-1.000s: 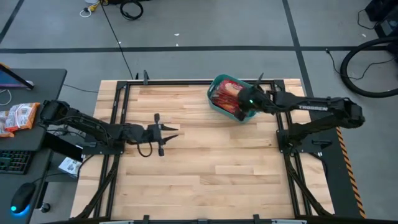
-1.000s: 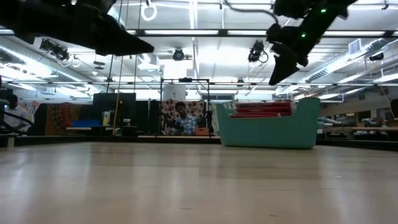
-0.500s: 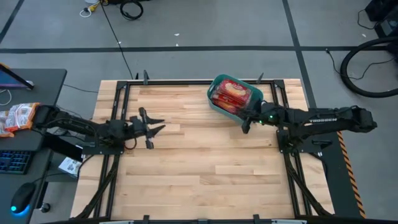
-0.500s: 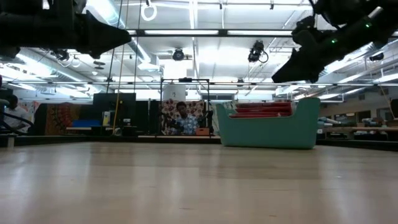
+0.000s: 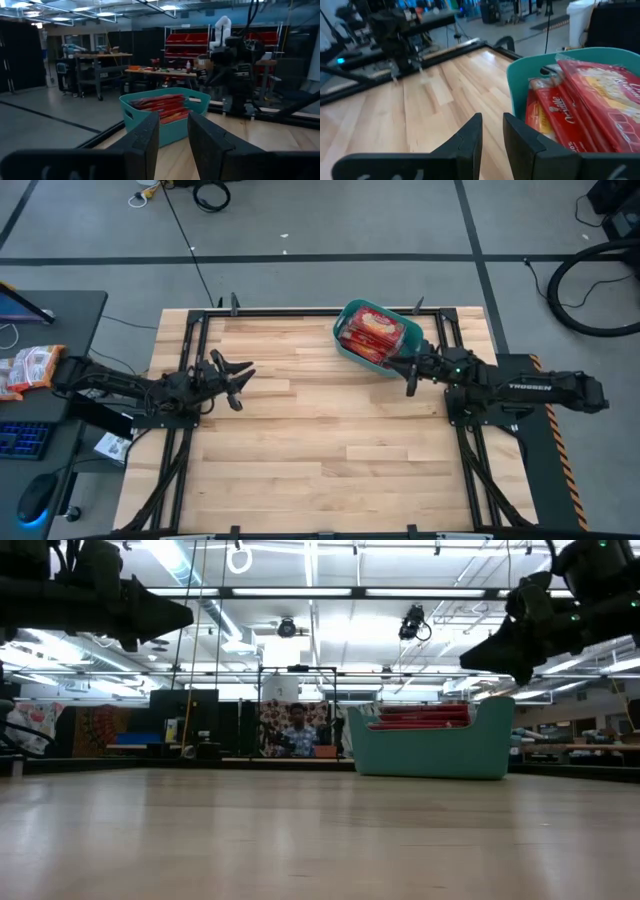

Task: Sort popcorn bags into baskets
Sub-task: Return to Home Position

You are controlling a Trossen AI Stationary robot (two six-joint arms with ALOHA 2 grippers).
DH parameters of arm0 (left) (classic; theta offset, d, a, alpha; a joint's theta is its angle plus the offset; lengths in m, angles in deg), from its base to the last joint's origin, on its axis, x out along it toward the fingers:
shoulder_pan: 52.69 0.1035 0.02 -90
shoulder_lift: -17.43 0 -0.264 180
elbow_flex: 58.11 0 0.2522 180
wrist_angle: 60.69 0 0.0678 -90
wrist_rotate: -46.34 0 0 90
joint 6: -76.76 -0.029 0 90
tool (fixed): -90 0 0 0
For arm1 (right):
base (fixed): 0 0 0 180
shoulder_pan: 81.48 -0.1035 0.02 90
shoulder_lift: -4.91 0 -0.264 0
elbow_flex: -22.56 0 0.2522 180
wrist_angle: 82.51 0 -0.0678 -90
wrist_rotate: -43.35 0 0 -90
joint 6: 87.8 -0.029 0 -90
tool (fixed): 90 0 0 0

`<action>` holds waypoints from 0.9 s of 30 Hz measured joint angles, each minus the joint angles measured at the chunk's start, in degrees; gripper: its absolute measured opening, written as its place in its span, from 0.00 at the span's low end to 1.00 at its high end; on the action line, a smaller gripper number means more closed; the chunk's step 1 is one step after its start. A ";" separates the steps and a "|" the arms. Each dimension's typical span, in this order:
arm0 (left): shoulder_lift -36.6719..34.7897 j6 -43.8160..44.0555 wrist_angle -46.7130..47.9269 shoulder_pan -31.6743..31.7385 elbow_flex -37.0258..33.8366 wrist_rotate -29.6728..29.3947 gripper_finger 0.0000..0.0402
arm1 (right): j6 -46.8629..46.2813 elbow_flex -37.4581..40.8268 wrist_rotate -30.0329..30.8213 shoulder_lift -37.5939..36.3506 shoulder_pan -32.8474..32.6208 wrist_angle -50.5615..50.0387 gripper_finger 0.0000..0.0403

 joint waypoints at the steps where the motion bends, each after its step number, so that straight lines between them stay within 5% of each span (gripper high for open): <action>1: -0.24 0.41 0.36 -0.06 0.00 -0.08 0.27 | -0.40 1.11 -0.02 -1.31 0.10 0.86 0.20; 6: -0.37 -0.56 0.46 -1.30 0.00 -1.64 0.21 | -0.61 6.05 0.42 -6.02 0.17 4.91 0.20; 15: -0.43 -12.17 -1.70 -8.47 -0.02 -13.84 0.06 | 2.88 9.62 1.93 -12.12 0.19 9.75 0.20; 27: -8.01 -16.71 1.76 -11.98 -0.04 -7.25 0.02 | 1.56 9.62 8.41 -14.00 0.23 9.54 0.20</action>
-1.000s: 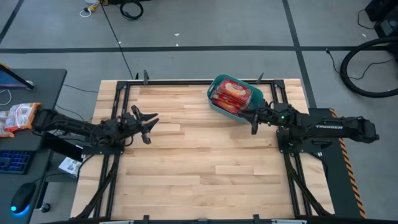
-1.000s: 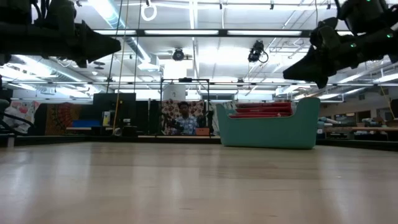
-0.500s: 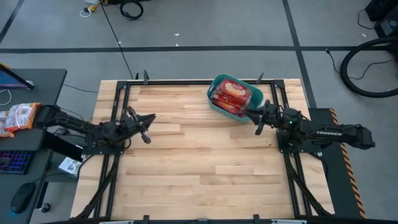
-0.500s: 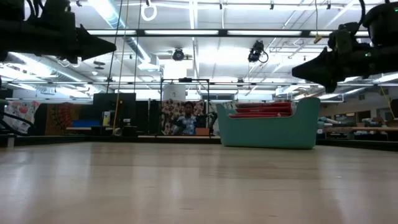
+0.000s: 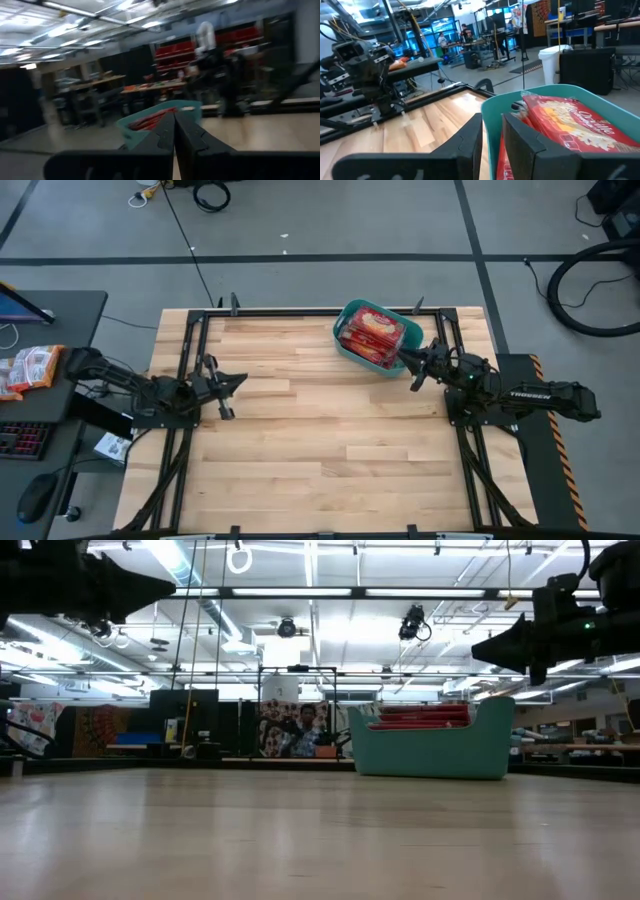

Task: Sort popcorn bags into baskets
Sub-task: Return to Home Position

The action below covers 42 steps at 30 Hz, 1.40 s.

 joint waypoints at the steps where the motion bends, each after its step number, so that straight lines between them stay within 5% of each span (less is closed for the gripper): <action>1: -1.39 0.68 1.51 0.00 0.00 1.52 0.01 | -0.07 0.00 0.01 0.00 -0.01 0.05 0.20; 15: -21.83 13.98 21.25 0.00 -0.04 17.52 0.01 | -0.10 -0.02 -0.43 0.02 -0.02 0.11 0.20; 25: -22.22 28.41 33.20 0.00 -0.04 19.52 0.02 | -0.10 -0.04 -0.46 0.02 -0.02 0.11 0.20; 42: -22.22 28.30 34.45 0.00 -0.07 19.50 0.02 | -0.12 -0.07 -0.50 0.02 -0.02 0.12 0.20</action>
